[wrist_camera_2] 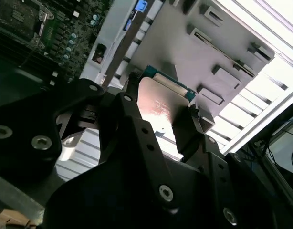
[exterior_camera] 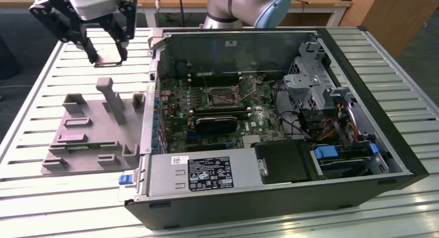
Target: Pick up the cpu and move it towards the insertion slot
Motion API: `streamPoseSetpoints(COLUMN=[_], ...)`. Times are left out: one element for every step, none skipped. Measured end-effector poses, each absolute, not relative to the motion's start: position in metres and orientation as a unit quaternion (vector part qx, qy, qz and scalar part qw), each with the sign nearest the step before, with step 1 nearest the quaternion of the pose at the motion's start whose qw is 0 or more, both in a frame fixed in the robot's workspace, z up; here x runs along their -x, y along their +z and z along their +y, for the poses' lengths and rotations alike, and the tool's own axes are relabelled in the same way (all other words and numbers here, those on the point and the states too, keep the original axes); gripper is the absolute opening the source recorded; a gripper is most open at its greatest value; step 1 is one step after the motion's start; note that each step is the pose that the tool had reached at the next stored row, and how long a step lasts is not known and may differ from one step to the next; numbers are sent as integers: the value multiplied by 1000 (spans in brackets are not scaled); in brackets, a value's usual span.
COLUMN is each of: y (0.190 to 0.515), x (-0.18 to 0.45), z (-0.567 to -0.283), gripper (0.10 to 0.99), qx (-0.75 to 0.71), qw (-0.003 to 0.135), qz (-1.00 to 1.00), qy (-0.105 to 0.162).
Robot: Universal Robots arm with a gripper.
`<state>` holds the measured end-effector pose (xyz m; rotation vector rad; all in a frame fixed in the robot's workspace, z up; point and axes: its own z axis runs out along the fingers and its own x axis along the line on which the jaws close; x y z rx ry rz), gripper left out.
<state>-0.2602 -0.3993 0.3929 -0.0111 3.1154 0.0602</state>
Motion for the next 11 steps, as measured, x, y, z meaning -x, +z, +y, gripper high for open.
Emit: streamPoseSetpoints(y=[393, 393, 393, 393, 393, 393, 393, 393, 393, 393, 393], x=[256, 251, 247, 242, 237, 233, 228, 224, 219, 215, 210], z=[-399, -399, -399, -399, -399, -399, -399, -399, -399, -399, -399], gripper=[537, 537, 537, 537, 537, 537, 537, 537, 537, 537, 537], qx=[4, 4, 4, 4, 4, 4, 4, 4, 4, 4, 4], qw=[13, 13, 13, 13, 13, 13, 13, 13, 13, 13, 13], qz=[1000, 1000, 1000, 1000, 1000, 1000, 1000, 1000, 1000, 1000, 1000], qy=[19, 19, 19, 19, 19, 19, 19, 19, 19, 19, 19])
